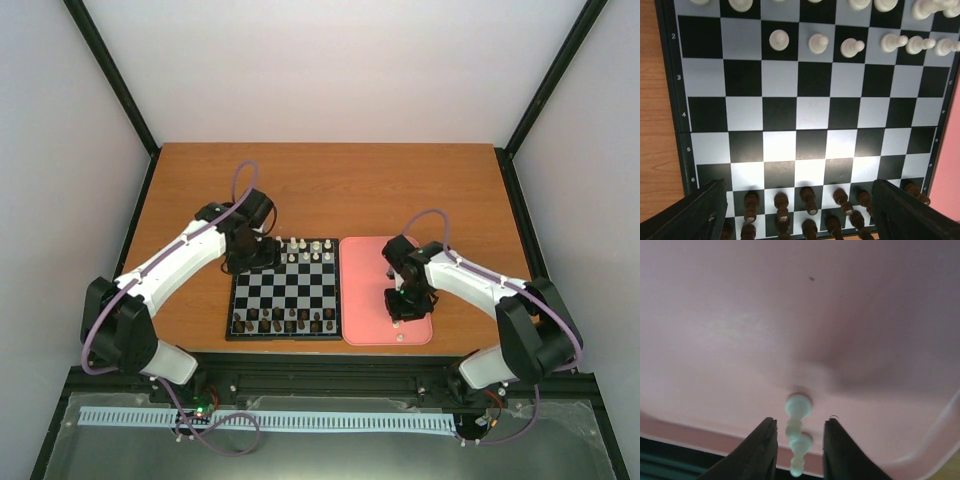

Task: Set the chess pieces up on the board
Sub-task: Place the chess piece on the chessboard, then pick up the chess piece from the storage box.

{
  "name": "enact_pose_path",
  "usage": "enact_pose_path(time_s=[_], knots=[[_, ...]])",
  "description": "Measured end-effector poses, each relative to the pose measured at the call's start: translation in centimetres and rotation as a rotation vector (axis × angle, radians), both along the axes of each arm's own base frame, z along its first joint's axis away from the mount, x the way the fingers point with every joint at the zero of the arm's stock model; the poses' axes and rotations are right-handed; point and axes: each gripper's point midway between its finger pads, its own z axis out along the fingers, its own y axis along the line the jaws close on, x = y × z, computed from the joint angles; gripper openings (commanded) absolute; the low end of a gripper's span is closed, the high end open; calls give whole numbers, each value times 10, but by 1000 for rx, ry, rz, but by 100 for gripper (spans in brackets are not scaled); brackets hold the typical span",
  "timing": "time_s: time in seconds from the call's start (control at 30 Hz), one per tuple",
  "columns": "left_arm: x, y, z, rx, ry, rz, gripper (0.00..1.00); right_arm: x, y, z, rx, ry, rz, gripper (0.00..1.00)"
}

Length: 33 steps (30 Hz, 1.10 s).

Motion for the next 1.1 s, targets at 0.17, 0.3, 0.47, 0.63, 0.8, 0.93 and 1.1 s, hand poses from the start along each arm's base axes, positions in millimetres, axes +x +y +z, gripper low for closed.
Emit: enact_pose_path(time_s=[0.17, 0.3, 0.47, 0.63, 0.8, 0.93, 1.1], knots=[[-4, 11, -4, 23, 14, 14, 81, 0, -4, -14, -30, 8, -10, 24], [-5, 19, -2, 25, 8, 27, 81, 3, -4, -18, -35, 3, -10, 24], [-9, 24, -3, 27, 9, 31, 81, 4, -4, -20, -38, 1, -8, 14], [-11, 27, -8, 35, 21, 32, 81, 4, -3, -20, -37, 2, -10, 5], [-11, 30, -8, 37, 23, 33, 81, 3, -4, -16, -32, -3, -14, 7], [-11, 32, -8, 38, 21, 33, 81, 3, -4, -13, -31, -7, -22, 30], [-12, 35, -9, 41, 24, 31, 81, 1, -6, -11, -38, -4, -30, 44]])
